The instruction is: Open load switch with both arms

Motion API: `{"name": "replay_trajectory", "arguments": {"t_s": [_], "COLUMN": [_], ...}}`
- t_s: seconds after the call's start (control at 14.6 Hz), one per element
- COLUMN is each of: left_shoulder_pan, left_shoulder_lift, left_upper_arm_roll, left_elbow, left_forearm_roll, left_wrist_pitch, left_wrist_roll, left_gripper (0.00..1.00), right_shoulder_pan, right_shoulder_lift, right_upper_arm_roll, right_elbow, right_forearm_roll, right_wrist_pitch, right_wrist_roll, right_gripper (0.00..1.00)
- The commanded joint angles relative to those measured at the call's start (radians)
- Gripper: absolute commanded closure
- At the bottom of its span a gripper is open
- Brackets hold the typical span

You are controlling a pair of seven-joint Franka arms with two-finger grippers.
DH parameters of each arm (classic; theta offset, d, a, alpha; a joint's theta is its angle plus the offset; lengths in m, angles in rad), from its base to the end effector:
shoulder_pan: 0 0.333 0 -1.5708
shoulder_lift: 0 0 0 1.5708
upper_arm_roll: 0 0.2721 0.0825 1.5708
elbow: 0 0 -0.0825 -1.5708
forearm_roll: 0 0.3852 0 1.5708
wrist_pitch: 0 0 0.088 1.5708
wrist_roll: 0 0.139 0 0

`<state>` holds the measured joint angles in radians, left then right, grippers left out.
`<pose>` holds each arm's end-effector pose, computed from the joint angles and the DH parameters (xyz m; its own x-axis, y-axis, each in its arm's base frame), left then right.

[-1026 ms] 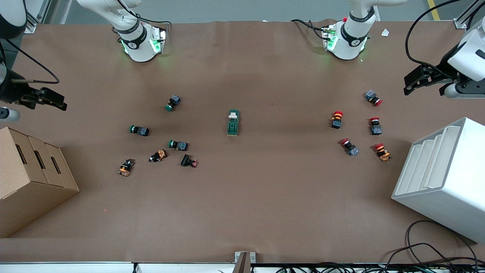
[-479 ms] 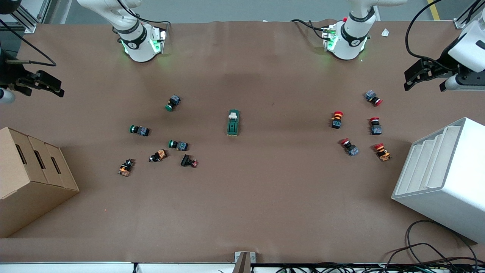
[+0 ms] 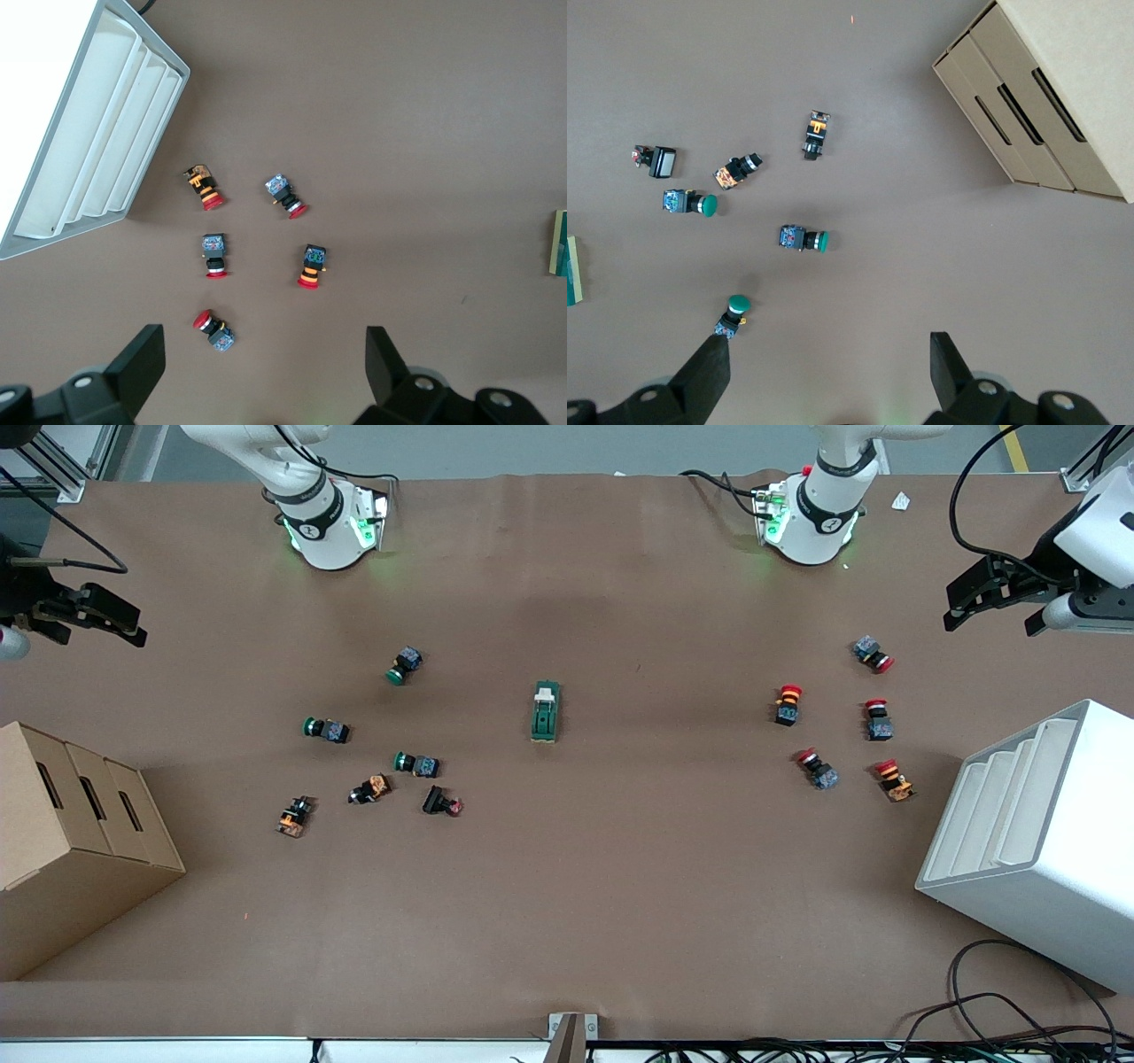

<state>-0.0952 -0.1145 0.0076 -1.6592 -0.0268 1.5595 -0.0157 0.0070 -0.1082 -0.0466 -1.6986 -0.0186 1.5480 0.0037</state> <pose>0.5215 -0.0494 0.5676 0.9973 -0.0722 0.0144 -0.0726 -0.9970 0.0279 0.5209 -0.0242 0.5447 0.9982 -0.0432 -0.0425 -0.0426 -0.9990 0.0137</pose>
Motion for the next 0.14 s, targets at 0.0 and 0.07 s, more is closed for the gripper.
{"name": "replay_trajectory", "arguments": {"t_s": [0.0, 0.07], "left_shoulder_pan": [0.006, 0.006], "left_shoulder_lift": [-0.008, -0.007], "left_upper_arm_roll": [0.003, 0.003], "left_elbow": [0.010, 0.012], "left_forearm_roll": [-0.019, -0.018], "left_wrist_pitch": [-0.009, -0.009], "left_wrist_roll": [0.022, 0.020], "left_gripper": [0.00, 0.00], "right_shoulder_pan": [-0.019, -0.019], "right_shoulder_lift": [-0.027, -0.027], "right_upper_arm_roll": [0.018, 0.018], "right_elbow": [-0.033, -0.033], "right_forearm_roll": [-0.017, -0.017], "right_wrist_pitch": [0.038, 0.046], "right_wrist_roll": [-0.010, -0.011], "right_gripper": [0.00, 0.00]}}
